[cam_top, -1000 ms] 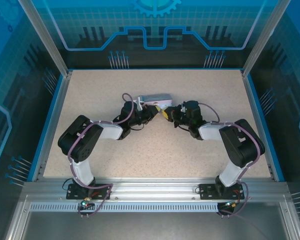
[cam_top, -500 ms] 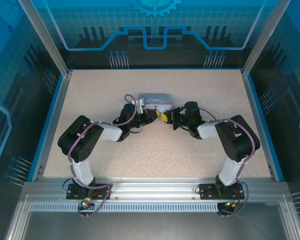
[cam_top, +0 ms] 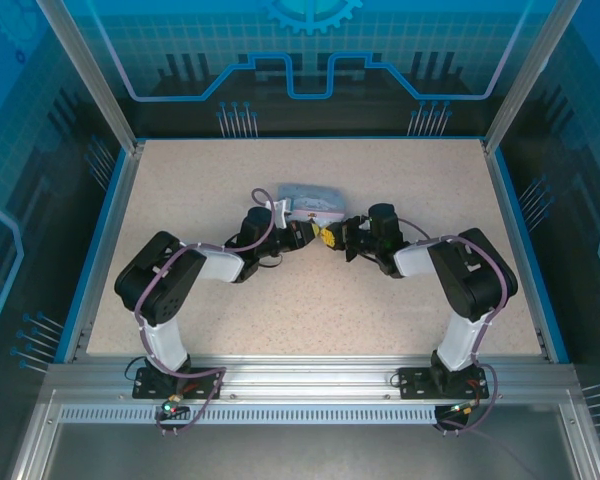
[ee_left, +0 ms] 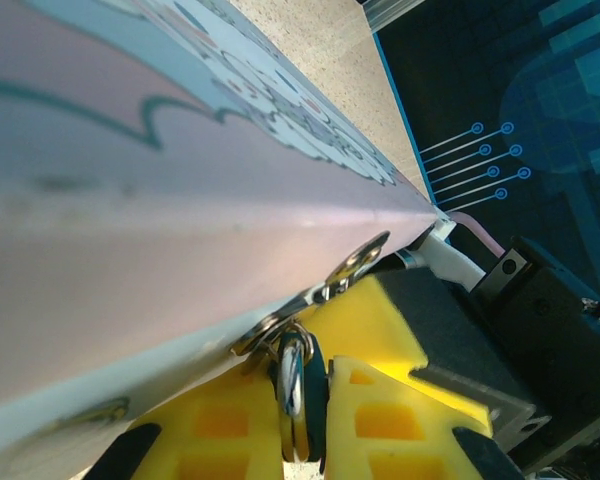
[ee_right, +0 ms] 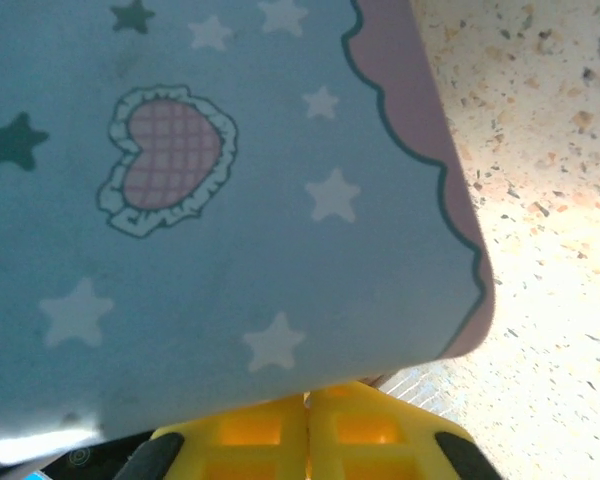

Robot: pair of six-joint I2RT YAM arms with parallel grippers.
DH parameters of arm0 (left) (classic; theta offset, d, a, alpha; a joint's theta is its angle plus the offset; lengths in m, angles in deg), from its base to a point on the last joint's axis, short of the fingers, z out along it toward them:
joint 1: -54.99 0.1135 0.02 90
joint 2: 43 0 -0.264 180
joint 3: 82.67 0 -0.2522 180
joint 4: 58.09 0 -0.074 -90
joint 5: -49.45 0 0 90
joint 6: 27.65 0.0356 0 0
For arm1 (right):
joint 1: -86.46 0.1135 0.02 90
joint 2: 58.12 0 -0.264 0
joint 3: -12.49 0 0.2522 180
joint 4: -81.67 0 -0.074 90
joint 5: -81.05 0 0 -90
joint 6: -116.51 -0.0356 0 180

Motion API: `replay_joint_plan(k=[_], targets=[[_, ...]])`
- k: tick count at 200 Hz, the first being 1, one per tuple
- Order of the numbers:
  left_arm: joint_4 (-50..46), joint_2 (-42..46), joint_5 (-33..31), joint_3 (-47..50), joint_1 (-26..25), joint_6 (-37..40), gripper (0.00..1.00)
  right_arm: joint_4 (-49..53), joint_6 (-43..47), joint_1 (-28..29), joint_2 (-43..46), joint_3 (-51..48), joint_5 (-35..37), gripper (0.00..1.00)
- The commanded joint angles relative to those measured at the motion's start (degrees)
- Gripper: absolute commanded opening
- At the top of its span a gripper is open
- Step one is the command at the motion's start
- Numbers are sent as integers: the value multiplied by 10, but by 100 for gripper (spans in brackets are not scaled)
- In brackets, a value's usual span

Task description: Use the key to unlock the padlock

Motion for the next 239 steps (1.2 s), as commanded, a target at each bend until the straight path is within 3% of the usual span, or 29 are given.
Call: replay_joint_plan(k=[1,36,77,150,186,239], targets=[[38,15,155,-8,-41,-29,0,-49,20,14,21,16,7,28],[37,12,149,-15,-35,-68,0,14,68,13,62,3,7,53],[-10,19,145,-27,-34,-74,0,138,165,10,145,-25,23,66],[-62,19,145,-44,-34,-78,0,378,364,8,286,-7,70,67],[-81,18,147,-51,-33,-72,0,477,449,6,336,6,111,60],[-94,14,149,-40,-34,-55,0,445,447,0,320,-13,96,49]])
